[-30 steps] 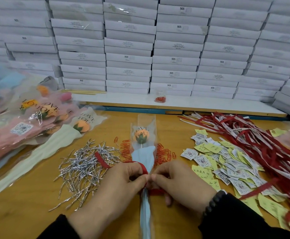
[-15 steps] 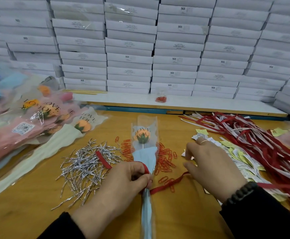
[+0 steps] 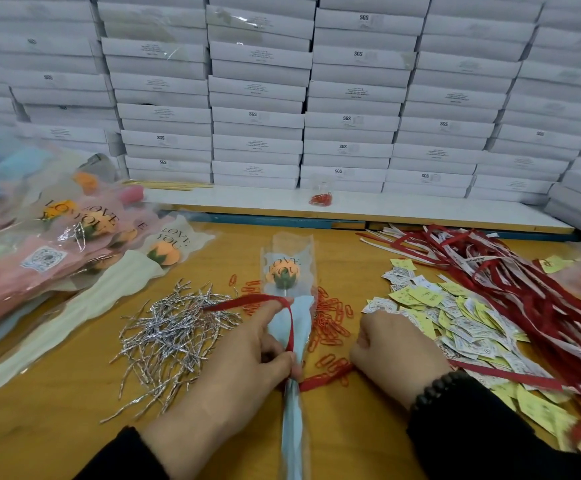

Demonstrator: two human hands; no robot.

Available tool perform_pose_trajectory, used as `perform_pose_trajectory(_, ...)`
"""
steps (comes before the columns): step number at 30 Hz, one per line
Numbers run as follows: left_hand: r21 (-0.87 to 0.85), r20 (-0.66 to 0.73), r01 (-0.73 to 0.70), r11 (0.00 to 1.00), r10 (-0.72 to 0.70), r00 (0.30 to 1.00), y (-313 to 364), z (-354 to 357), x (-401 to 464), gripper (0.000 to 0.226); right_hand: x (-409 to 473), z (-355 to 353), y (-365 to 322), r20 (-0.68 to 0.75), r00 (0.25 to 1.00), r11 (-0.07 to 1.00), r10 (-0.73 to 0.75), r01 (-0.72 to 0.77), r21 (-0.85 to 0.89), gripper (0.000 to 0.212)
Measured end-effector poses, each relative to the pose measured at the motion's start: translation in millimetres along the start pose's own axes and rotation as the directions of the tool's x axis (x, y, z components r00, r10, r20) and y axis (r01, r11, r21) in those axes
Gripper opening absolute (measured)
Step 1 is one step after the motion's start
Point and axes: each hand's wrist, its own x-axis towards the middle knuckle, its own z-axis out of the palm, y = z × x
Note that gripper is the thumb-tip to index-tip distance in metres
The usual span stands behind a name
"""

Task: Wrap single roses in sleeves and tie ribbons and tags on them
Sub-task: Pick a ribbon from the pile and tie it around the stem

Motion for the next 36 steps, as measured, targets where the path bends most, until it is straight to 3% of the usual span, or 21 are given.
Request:
perform_pose_trajectory(3, 0.022, 0.004, -0.018, 1.000, 0.018, 1.000, 1, -1, 0, 0.074, 1, -1, -2, -0.091, 0.996, 0.931, 0.012, 0.021, 0.363, 0.020)
perform_pose_trajectory(4, 0.026, 0.004, -0.028, 0.999, 0.028, 1.000, 1, -2, 0, 0.075, 1, -2, -4, -0.102, 0.994, 0.834, 0.029, 0.032, 0.550, 0.020)
perform_pose_trajectory(6, 0.033, 0.006, -0.046, 0.998, 0.046, 0.999, 2, -3, 1, 0.076, -2, -4, -12, -0.054, 0.998, 0.483, 0.034, 0.031, 0.875, 0.017)
perform_pose_trajectory(8, 0.046, 0.002, -0.062, 0.997, 0.062, 0.998, 3, -3, 2, 0.078, -8, -4, -22, 0.025, 1.000, 0.144, -0.019, -0.022, 0.989, 0.011)
perform_pose_trajectory(10, 0.048, -0.017, -0.070, 0.996, 0.071, 0.997, 1, -3, 2, 0.082, -11, 0, -30, 0.078, 0.995, 0.052, -0.054, -0.075, 0.996, 0.006)
perform_pose_trajectory(11, 0.047, -0.027, -0.072, 0.996, 0.073, 0.997, 0, -3, 2, 0.085, -12, 2, -33, 0.096, 0.993, 0.083, -0.064, -0.090, 0.992, 0.006)
perform_pose_trajectory(15, 0.070, -0.042, -0.094, 0.993, 0.098, 0.994, -2, -3, 2, 0.090, -13, 8, -37, 0.111, 0.985, 0.386, -0.134, -0.051, 0.921, 0.012)
perform_pose_trajectory(17, 0.100, -0.037, -0.111, 0.989, 0.115, 0.993, -1, -3, 2, 0.090, -13, 10, -39, 0.122, 0.980, 0.445, -0.157, -0.040, 0.895, 0.014)
perform_pose_trajectory(21, 0.093, -0.063, -0.135, 0.986, 0.141, 0.988, -3, -3, 3, 0.091, -13, 10, -41, 0.150, 0.969, 0.474, -0.195, -0.041, 0.880, 0.018)
perform_pose_trajectory(25, 0.136, -0.070, -0.177, 0.975, 0.188, 0.980, -6, -4, 5, 0.091, -15, 8, -42, 0.113, 0.967, 0.511, -0.228, 0.020, 0.860, 0.007)
perform_pose_trajectory(29, 0.188, -0.044, -0.181, 0.965, 0.193, 0.980, -5, -3, 4, 0.088, -15, 11, -41, 0.061, 0.968, 0.583, -0.245, 0.097, 0.807, 0.019)
perform_pose_trajectory(33, 0.154, -0.063, -0.189, 0.970, 0.201, 0.978, -4, -2, 2, 0.089, -14, 13, -39, 0.064, 0.974, 0.530, -0.216, 0.062, 0.846, 0.022)
perform_pose_trajectory(36, 0.001, -0.070, -0.164, 0.986, 0.164, 0.984, -5, 0, 3, 0.082, -13, 14, -36, 0.068, 0.977, 0.473, -0.204, 0.038, 0.880, 0.020)
